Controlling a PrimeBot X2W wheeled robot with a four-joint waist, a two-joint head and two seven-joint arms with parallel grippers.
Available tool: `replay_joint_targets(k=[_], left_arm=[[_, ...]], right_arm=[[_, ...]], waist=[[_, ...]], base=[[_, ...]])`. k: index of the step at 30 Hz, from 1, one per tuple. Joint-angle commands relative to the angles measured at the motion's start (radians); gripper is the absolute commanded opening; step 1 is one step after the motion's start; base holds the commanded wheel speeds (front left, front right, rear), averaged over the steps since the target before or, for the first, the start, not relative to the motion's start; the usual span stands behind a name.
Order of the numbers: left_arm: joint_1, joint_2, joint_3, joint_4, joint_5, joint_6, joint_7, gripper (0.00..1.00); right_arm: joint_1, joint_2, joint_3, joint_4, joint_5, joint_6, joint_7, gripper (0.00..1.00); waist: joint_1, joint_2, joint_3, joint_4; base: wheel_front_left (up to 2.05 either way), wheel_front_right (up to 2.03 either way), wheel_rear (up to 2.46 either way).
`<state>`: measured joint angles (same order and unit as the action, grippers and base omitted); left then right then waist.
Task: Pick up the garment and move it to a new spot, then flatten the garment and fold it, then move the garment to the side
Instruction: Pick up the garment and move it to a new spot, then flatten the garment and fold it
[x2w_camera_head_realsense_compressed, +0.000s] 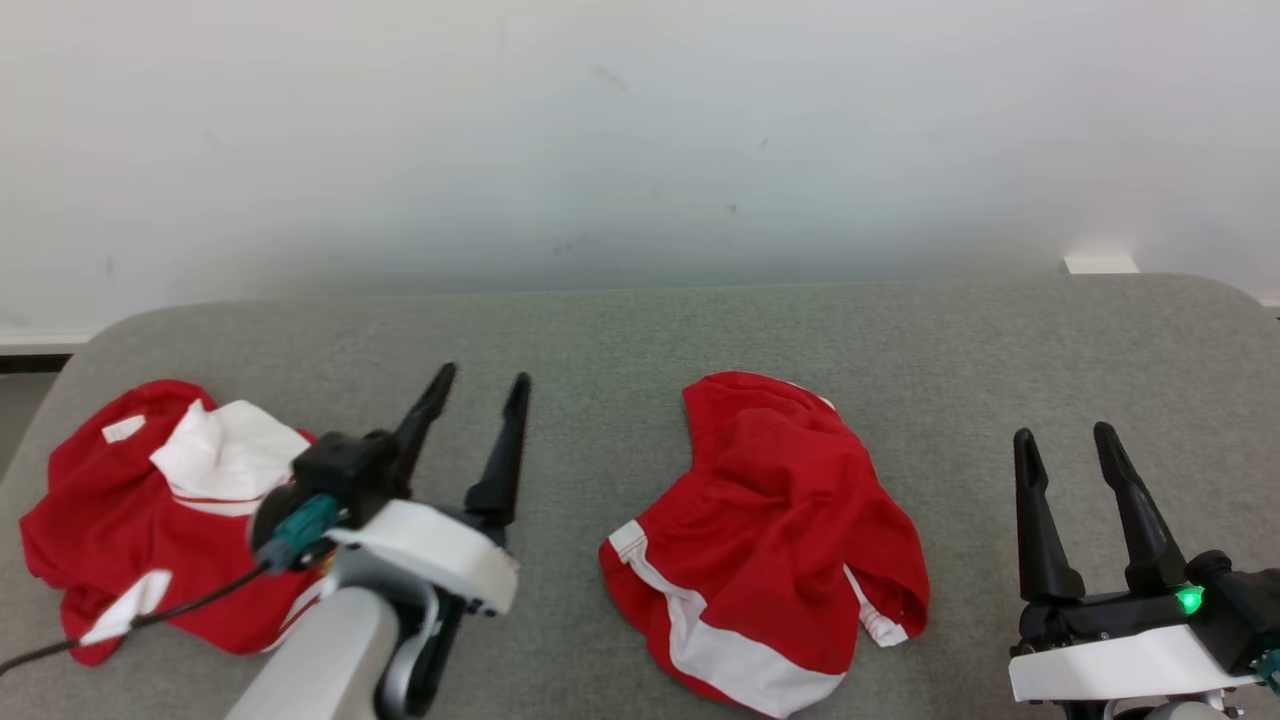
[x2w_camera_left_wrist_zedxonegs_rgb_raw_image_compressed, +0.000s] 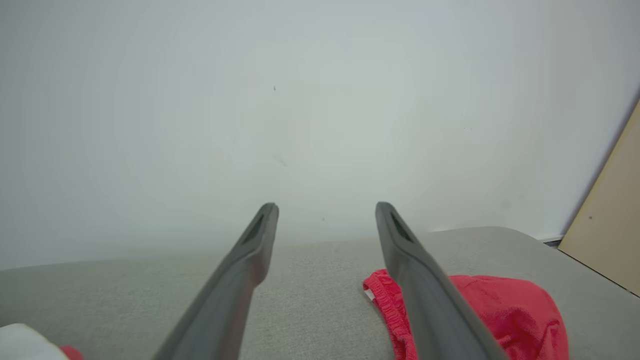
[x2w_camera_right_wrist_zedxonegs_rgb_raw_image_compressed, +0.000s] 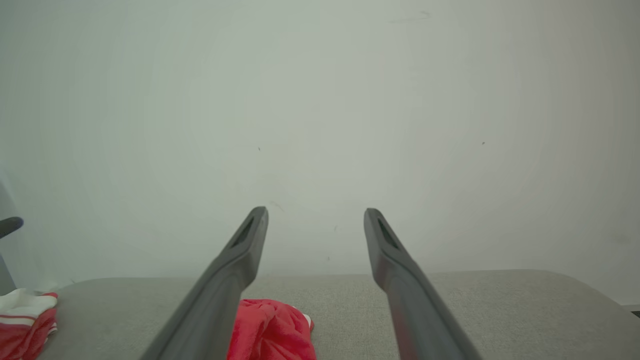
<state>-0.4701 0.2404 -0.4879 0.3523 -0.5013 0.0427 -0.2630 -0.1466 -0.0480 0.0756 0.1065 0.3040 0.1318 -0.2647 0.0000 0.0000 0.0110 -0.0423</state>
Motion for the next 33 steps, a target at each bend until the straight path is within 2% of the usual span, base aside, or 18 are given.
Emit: replay_joint_targets(k=[1,5,12,16,21,33], left_arm=[[0.033,0.012,0.014,-0.022,0.020,0.012,-0.002,1.00],[0.149,0.019,0.106,-0.113,0.046,0.052,-0.002,1.00],[0.330,-0.028,0.252,-0.187,0.133,0.072,-0.002,1.00],[0.399,-0.072,0.316,-0.205,0.178,0.048,-0.002,1.00],[0.411,-0.119,0.370,-0.215,0.228,0.008,-0.002,1.00],[0.398,-0.170,0.435,-0.207,0.291,-0.058,-0.002,1.00]], right_arm=[[0.010,-0.004,-0.006,-0.005,-0.004,-0.002,0.001,1.00],[0.026,-0.004,-0.012,-0.018,-0.016,-0.002,0.001,1.00],[0.079,-0.004,-0.040,-0.018,-0.018,-0.002,0.001,1.00],[0.098,-0.004,-0.046,-0.010,-0.029,-0.002,0.001,1.00],[0.099,-0.004,-0.046,-0.006,-0.031,-0.002,0.001,1.00],[0.073,-0.004,-0.043,0.006,-0.028,-0.002,0.001,1.00]], waist=[[0.0000,0.0000,0.000,0.013],[0.0000,0.0000,0.002,0.028],[0.0000,0.0000,-0.004,0.035],[0.0000,0.0000,0.001,0.028],[0.0000,0.0000,0.005,0.022],[0.0000,0.0000,0.015,0.007]], base=[[0.00,0.00,0.00],[0.00,0.00,0.00],[0.00,0.00,0.00],[0.00,0.00,0.00],[0.00,0.00,0.00],[0.00,0.00,0.00]])
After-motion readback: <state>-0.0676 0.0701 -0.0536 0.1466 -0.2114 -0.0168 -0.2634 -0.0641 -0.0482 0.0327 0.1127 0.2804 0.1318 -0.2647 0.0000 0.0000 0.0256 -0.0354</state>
